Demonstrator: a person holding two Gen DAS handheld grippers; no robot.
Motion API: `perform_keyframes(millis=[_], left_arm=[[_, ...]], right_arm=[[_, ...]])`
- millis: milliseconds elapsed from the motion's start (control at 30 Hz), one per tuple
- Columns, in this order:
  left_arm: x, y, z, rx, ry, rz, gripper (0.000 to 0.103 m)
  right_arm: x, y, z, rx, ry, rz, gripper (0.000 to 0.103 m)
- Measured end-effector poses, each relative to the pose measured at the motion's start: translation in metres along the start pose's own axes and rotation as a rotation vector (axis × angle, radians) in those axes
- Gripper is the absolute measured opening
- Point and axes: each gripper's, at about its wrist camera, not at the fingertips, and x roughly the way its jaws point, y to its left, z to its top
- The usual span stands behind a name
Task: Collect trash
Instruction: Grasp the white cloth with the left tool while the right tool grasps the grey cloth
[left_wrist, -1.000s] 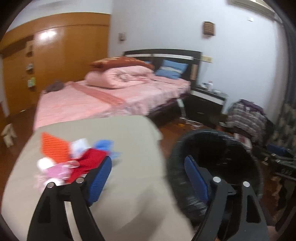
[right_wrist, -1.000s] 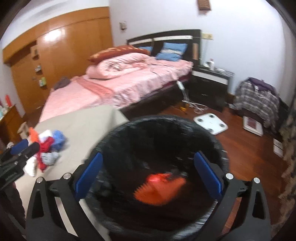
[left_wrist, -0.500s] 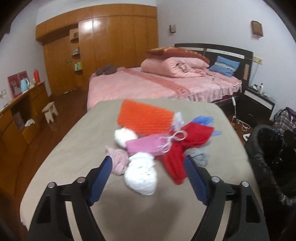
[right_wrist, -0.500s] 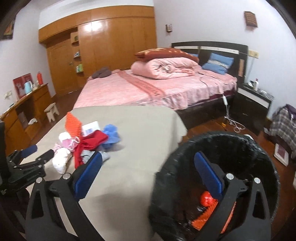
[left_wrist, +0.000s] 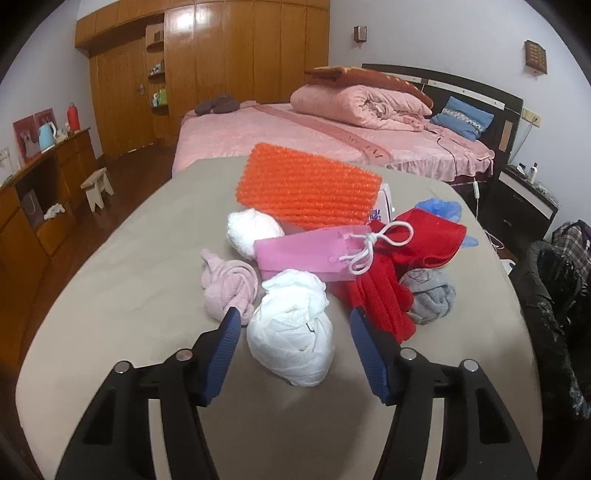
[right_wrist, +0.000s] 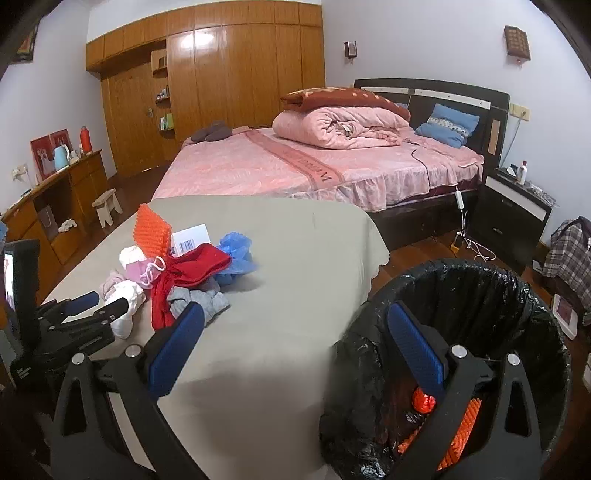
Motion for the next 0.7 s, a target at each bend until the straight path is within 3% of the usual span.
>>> perform_keyframes(millis=[167,233,333,700], left_arm=[[0.016,-0.005,0.001,0.003,0.034,0.002,0.061],[0.018,-0.004,0.0,0.001,0.036,0.007,0.046],[0.015,0.0,0.001,-0.013,0.033,0.001,0.041],[-0.02,0.005,0.001,-0.004,-0.025,-0.035,0.039]], right_arm=[[0.002,0.004,0.0,-0.012,0.006,0.005,0.097],[0.003,0.005,-0.001,-0.016,0.008,0.007,0.097],[0.005,0.006,-0.001,-0.019,0.015,0.013,0.097],[0.012,0.015,-0.001,-0.014,0.023,0.031,0.097]])
